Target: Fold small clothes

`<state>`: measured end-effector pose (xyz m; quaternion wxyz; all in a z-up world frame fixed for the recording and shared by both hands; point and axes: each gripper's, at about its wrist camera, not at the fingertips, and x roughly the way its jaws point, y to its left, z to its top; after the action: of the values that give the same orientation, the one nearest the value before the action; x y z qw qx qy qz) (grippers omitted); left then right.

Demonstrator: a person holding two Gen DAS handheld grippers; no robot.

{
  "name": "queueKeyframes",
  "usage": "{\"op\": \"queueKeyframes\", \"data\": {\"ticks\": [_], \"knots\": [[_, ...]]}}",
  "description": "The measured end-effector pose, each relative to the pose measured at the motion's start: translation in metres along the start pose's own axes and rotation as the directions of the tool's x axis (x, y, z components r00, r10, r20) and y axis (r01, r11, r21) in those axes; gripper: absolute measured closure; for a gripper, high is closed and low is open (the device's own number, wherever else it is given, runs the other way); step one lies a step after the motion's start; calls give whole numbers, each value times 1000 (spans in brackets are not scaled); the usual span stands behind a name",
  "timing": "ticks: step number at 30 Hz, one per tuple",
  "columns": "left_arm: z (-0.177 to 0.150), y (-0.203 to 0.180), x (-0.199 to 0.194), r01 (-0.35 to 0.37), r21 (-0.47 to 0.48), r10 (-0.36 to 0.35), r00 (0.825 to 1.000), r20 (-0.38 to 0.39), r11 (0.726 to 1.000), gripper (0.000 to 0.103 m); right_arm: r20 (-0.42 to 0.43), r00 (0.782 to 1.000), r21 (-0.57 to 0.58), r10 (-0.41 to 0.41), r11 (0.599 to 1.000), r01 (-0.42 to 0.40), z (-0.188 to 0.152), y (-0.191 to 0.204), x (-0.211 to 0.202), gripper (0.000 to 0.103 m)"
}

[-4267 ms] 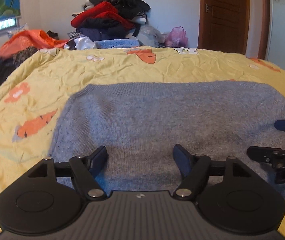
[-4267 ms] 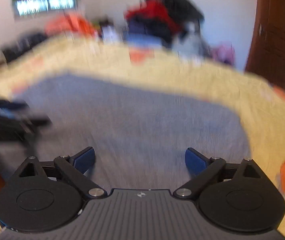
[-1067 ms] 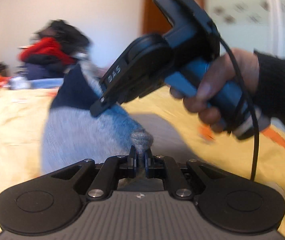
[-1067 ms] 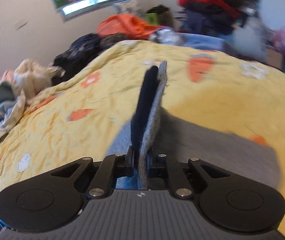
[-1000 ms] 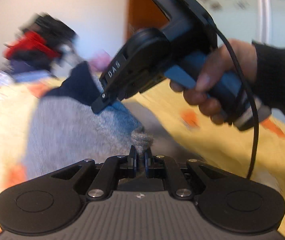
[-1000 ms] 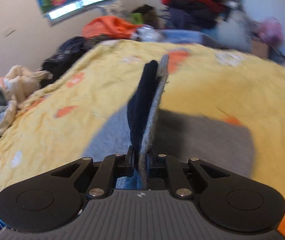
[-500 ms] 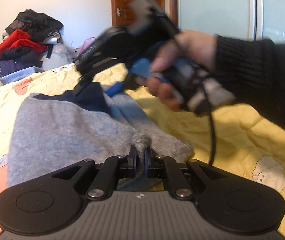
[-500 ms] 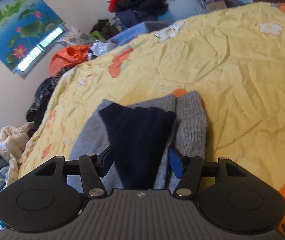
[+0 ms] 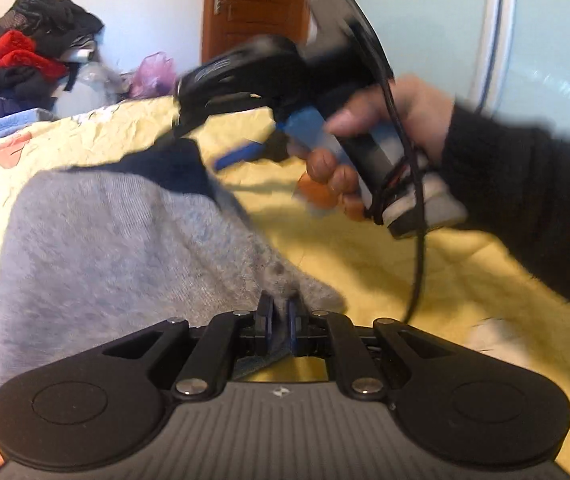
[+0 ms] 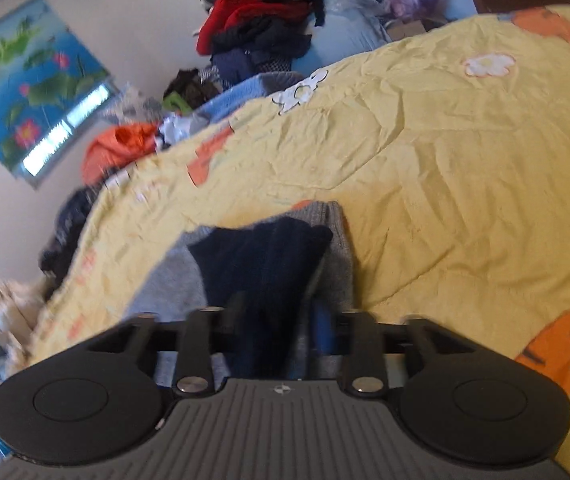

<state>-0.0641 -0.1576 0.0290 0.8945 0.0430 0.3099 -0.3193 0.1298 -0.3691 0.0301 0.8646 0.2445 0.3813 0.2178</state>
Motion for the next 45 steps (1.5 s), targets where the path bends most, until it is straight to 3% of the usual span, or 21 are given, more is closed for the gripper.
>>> {"op": "queueKeyframes", "data": {"ticks": [1, 3, 4, 5, 6, 9, 11, 13, 15, 16, 17, 18, 19, 23, 28, 33, 35, 36, 39, 42, 45], "knots": [[2, 12, -15, 53, -31, -52, 998, 27, 998, 94, 38, 999, 18, 1, 1000, -2, -1, 0, -9, 8], [9, 46, -40, 112, -112, -102, 990, 93, 987, 83, 139, 990, 8, 22, 1000, -23, -1, -4, -31, 6], [14, 66, -48, 110, -168, -90, 989, 121, 980, 60, 139, 990, 21, 33, 999, -37, 1, -8, -34, 8], [18, 89, -51, 94, -242, -62, 988, 140, 966, 26, 124, 992, 53, 34, 998, -40, 2, -13, -33, 11], [23, 116, -50, 64, -333, -13, 988, 153, 941, 14, 108, 994, 84, 30, 996, -39, 2, -19, -29, 12], [29, 197, -30, -3, -598, 96, 988, 124, 801, 13, 86, 996, 119, 9, 993, -19, 0, -27, -11, 14], [26, 243, -1, -2, -741, 57, 997, 50, 672, 14, 59, 998, 139, 24, 990, -32, -1, -27, 7, 15], [22, 268, 29, 36, -803, -52, 999, 6, 596, 15, 30, 999, 152, 45, 987, -49, -3, -24, 22, 15], [28, 270, 42, 60, -787, -83, 996, 11, 615, 16, 9, 997, 154, 79, 985, -79, -7, -20, 37, 16], [33, 267, 49, 71, -775, -106, 994, 5, 628, 29, 22, 996, 144, 84, 986, -86, -9, -18, 41, 20], [36, 264, 56, 59, -763, -118, 993, -23, 644, 53, 28, 996, 143, 82, 986, -85, -9, -16, 43, 39], [38, 261, 61, 17, -739, -97, 993, -66, 673, 62, 17, 997, 156, 70, 985, -72, -10, -17, 44, 59], [39, 257, 64, 7, -708, -81, 994, -71, 706, 66, -8, 998, 180, 55, 982, -52, -11, -20, 49, 69], [48, 253, 55, -23, -606, -45, 994, -97, 795, 73, 8, 996, 211, 88, 974, -88, -16, -18, 48, 70], [69, 282, 32, -64, -557, 21, 996, -84, 828, 73, 28, 982, 189, 186, 964, -188, -7, 16, 55, 70], [70, 314, 28, -183, -518, 125, 981, -145, 836, 65, 35, 971, 187, 238, 952, -241, 2, 46, 91, 65], [56, 320, 25, -242, -542, 166, 968, -186, 805, 56, 16, 987, 179, 159, 971, -159, 1, 48, 108, 37], [48, 321, 14, -208, -584, 142, 977, -158, 785, 53, 0, 995, 194, 105, 976, -103, -2, 46, 116, 37], [19, 309, -23, -75, -655, 45, 997, -61, 752, 34, 11, 989, 226, 145, 963, -143, -16, 42, 95, 31], [-16, 285, -49, -11, -668, -22, 999, -42, 744, 33, 4, 983, 179, 182, 967, -179, -41, 44, 52, 29], [-43, 265, -59, 56, -703, -114, 993, -36, 709, 33, -57, 985, 149, 161, 977, -151, -71, 46, 23, 29]]}}
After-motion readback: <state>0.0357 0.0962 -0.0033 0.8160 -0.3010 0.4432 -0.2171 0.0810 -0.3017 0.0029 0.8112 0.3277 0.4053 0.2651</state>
